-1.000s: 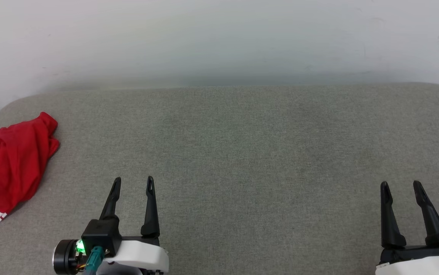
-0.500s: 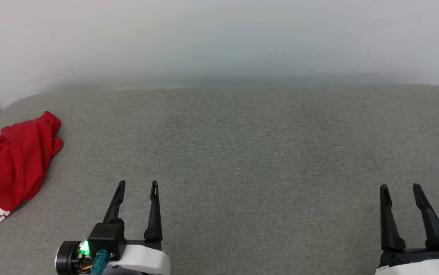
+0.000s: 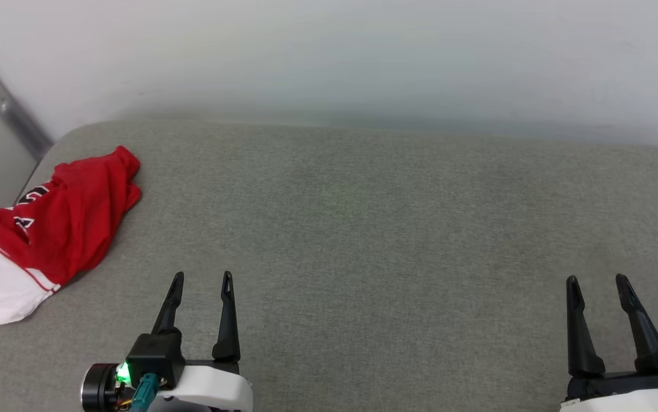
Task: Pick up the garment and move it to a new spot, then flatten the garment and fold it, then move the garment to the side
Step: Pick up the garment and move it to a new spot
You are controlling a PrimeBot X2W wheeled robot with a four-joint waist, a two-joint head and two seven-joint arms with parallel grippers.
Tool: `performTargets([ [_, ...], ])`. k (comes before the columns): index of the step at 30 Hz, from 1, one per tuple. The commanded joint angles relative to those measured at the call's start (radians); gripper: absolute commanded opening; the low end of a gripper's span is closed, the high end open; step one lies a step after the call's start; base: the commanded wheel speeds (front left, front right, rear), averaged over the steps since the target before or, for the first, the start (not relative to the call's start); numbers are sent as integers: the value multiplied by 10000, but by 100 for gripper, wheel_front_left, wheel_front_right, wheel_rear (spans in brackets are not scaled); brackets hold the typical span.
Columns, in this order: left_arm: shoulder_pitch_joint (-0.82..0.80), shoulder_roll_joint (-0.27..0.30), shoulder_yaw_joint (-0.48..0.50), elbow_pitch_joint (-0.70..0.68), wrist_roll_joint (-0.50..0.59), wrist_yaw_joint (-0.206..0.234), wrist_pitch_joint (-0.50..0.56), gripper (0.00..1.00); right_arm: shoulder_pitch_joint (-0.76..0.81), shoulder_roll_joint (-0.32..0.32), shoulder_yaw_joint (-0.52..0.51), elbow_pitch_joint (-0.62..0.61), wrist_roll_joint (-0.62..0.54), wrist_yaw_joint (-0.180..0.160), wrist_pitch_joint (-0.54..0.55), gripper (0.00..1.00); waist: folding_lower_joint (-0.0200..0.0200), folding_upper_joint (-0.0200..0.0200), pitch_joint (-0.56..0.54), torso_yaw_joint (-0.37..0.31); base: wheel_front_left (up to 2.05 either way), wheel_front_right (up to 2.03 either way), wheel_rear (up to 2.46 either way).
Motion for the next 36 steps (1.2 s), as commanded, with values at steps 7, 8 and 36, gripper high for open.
performTargets([
  [7,-217,-8,103,-82,-159,102,-28,100,-19,9,78,-191,-200,-1,-21,100,0,0,223,1273,0,0,0],
  [8,-231,-11,88,-79,-153,91,-28,100,-31,11,65,-202,-213,1,-21,100,0,0,251,1438,0,0,0],
  [36,-1485,-8,1396,124,-680,-273,-28,100,-638,9,323,-527,-921,-1,-21,100,0,0,1238,3138,0,0,0],
])
